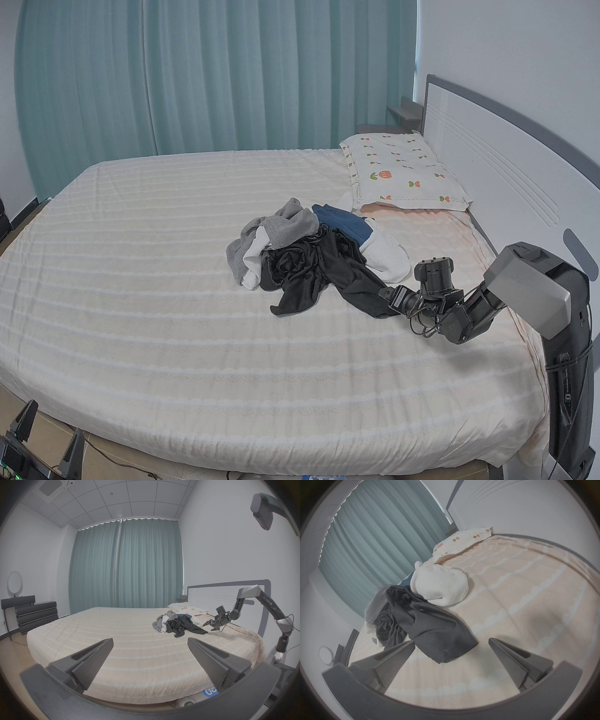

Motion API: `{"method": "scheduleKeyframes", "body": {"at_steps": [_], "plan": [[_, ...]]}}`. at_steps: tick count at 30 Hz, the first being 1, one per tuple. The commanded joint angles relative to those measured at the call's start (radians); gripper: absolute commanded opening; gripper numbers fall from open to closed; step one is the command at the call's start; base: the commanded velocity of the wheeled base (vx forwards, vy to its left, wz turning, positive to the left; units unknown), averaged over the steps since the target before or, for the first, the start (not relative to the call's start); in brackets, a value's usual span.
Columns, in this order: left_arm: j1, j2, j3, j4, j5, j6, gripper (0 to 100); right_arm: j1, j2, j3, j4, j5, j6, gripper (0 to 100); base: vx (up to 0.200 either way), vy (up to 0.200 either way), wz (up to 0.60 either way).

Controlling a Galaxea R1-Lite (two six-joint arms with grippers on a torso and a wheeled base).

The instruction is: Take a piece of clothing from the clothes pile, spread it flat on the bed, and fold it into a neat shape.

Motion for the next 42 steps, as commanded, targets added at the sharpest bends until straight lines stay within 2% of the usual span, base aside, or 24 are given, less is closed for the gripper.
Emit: {"method": "scheduleKeyframes", "body": {"at_steps": [1,5,8,22,23,29,35,36,42], "plan": [[0.0,-0.007,0.018,0.0,0.0,-0.001,100,0.018,0.062,-0.073,0.044,-0.001,0.016,100,0.0,0.0,0.0],[0.0,-0.007,0.018,0.0,0.0,-0.001,100,0.031,0.088,-0.13,0.089,-0.007,0.022,100,0.0,0.0,0.0],[0.0,-0.007,0.018,0.0,0.0,-0.001,100,0.043,0.117,-0.176,0.093,-0.042,0.022,100,0.0,0.0,0.0],[0.0,-0.007,0.018,0.0,0.0,-0.001,100,0.06,0.174,-0.279,0.104,-0.055,0.024,100,0.0,0.0,0.0],[0.0,-0.007,0.018,0.0,0.0,-0.001,100,0.06,0.174,-0.277,0.102,-0.055,0.024,0,0.0,0.0,0.0],[0.0,-0.007,0.018,0.0,0.0,-0.001,100,0.068,0.16,-0.259,0.098,-0.053,0.03,0,0.0,0.0,0.0],[0.0,-0.007,0.018,0.0,0.0,-0.001,100,0.078,0.066,-0.159,0.096,-0.027,0.15,0,0.0,0.0,0.0],[0.0,-0.007,0.018,-0.001,0.0,-0.002,100,0.084,0.019,-0.104,0.095,0.002,0.18,0,0.0,0.0,0.0],[0.0,-0.007,0.018,-0.001,0.0,-0.001,100,0.106,-0.199,0.161,0.03,0.123,0.236,0,0.0,0.0,0.0]]}}
